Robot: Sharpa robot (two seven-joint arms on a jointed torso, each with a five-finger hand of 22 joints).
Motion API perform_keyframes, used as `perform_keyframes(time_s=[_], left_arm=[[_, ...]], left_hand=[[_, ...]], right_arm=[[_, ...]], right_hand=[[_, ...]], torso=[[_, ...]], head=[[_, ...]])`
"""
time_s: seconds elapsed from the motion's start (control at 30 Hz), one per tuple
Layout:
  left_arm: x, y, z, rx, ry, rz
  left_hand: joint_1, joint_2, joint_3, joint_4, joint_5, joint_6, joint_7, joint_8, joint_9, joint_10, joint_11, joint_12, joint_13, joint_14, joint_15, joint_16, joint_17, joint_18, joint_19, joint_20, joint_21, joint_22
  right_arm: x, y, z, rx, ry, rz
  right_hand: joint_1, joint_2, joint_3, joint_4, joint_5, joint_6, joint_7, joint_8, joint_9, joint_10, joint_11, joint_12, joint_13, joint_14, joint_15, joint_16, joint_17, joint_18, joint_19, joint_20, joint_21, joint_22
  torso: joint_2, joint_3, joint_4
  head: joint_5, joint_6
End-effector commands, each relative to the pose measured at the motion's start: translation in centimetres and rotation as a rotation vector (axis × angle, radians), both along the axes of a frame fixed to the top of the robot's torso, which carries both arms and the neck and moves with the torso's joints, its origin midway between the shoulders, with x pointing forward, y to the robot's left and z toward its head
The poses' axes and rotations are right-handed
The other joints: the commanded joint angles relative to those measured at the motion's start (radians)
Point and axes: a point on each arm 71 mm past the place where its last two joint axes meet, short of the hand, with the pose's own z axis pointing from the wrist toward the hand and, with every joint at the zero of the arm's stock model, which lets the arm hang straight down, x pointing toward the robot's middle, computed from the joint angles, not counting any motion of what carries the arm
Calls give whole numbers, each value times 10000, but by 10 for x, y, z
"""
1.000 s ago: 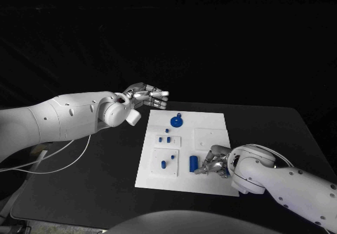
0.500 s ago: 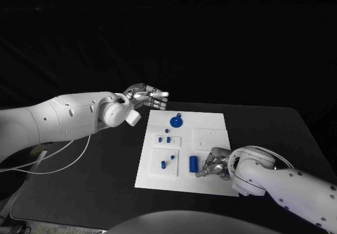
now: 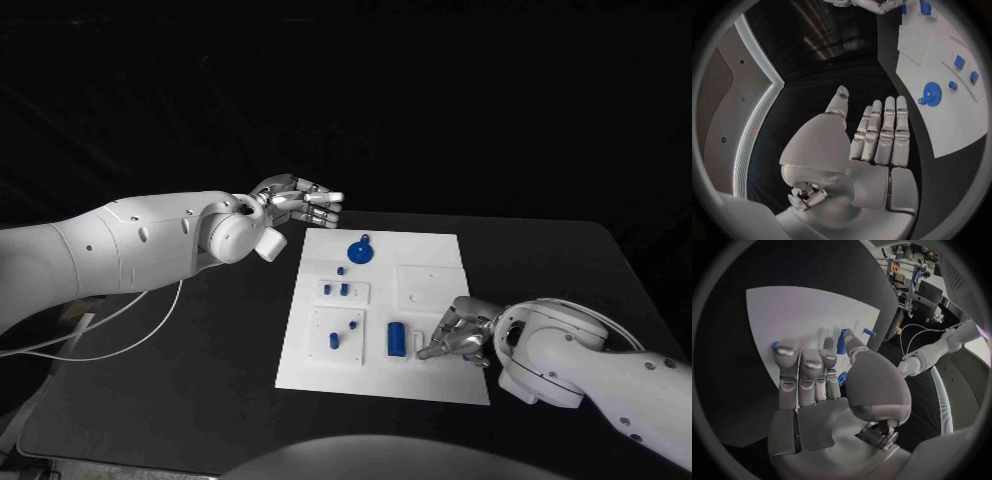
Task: Assemble the parts on the task board
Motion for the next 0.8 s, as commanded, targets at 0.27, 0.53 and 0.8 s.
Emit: perform_keyframes(time_s=[0.27,0.53,0.8], left_arm=[[-1,2,1,-118,-155,-92],[-1,2,1,-140,-201,-79],[-1,0,1,-151,-178,-124]], left_hand=[[13,154,-24,-54,53,17,-40,34,13,46,-49,15,4,65,-20,-31,17,144,34,-27,81,-34],[16,168,-31,-65,59,26,-43,34,14,50,-52,18,5,74,-21,-29,17,143,40,-31,86,-34],[-6,209,-81,-101,48,36,-45,31,15,59,-54,18,5,87,-25,-31,15,133,42,-38,99,-48]], right_arm=[[24,-38,29,824,-942,-551],[30,-71,19,-887,-522,-666],[23,-78,4,-1708,-96,-985]], right_hand=[[63,277,1126,-448,26,-108,142,8,-2223,33,86,153,0,-1,80,63,41,47,532,115,112,897],[-262,290,1083,-534,-12,192,65,27,-2437,175,50,624,313,12,63,216,143,22,536,108,293,936],[-386,38,1100,-45,-17,235,54,36,-2343,173,38,587,342,3,47,226,182,-29,525,73,323,931]], torso=[[2,1,2],[15,-5,26],[-1,-11,21]], head=[[-225,110],[-319,156],[-309,138]])
